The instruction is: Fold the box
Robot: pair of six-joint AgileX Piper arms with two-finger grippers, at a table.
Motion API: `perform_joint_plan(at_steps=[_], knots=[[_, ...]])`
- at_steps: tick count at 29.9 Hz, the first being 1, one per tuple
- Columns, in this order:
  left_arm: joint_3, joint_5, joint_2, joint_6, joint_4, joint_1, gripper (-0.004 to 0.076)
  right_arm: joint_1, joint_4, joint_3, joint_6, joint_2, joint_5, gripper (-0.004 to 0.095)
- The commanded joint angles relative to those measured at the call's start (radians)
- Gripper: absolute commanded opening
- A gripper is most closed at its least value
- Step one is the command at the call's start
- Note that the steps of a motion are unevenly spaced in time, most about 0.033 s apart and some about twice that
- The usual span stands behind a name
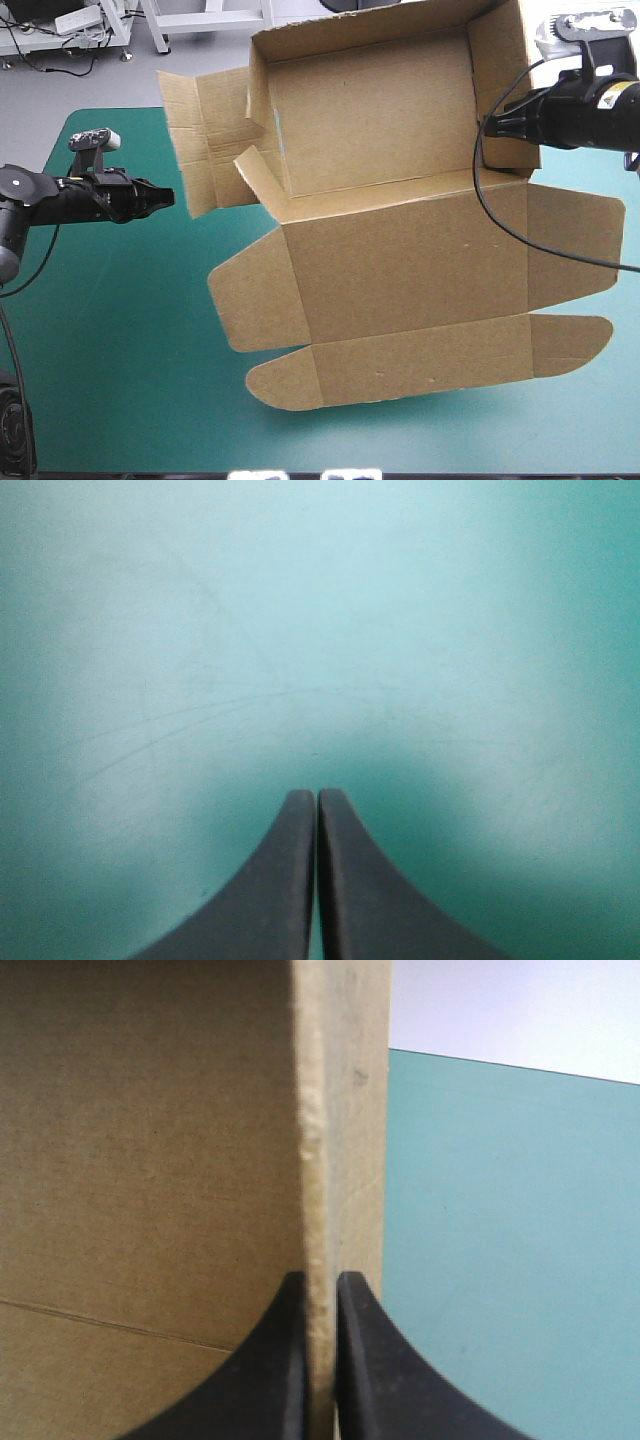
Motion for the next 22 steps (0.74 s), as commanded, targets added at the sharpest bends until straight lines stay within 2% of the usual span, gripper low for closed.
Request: perform_joint_plan(at_steps=[1,6,12,22], knots=[[-0.012,0.028,-0.027,0.114,-0.233,0.003,-0.0006,-0.009,0.091,-0.034,-0.003,-0.066,0.007,-0.002],[-0.012,0.147,-0.013,0.249,-0.469,0.003,-0.0006,-0.009,0.13,-0.034,-0.013,-0.073,0.007,-0.002],[-0.012,0.281,-0.013,0.305,-0.609,0.003,-0.0006,-0.009,0.115,-0.032,-0.015,-0.06,0.005,-0.002],[-0.012,0.289,-0.043,0.308,-0.613,0.003,-0.0006,-0.009,0.076,-0.032,-0.009,0.03,0.005,-0.002]])
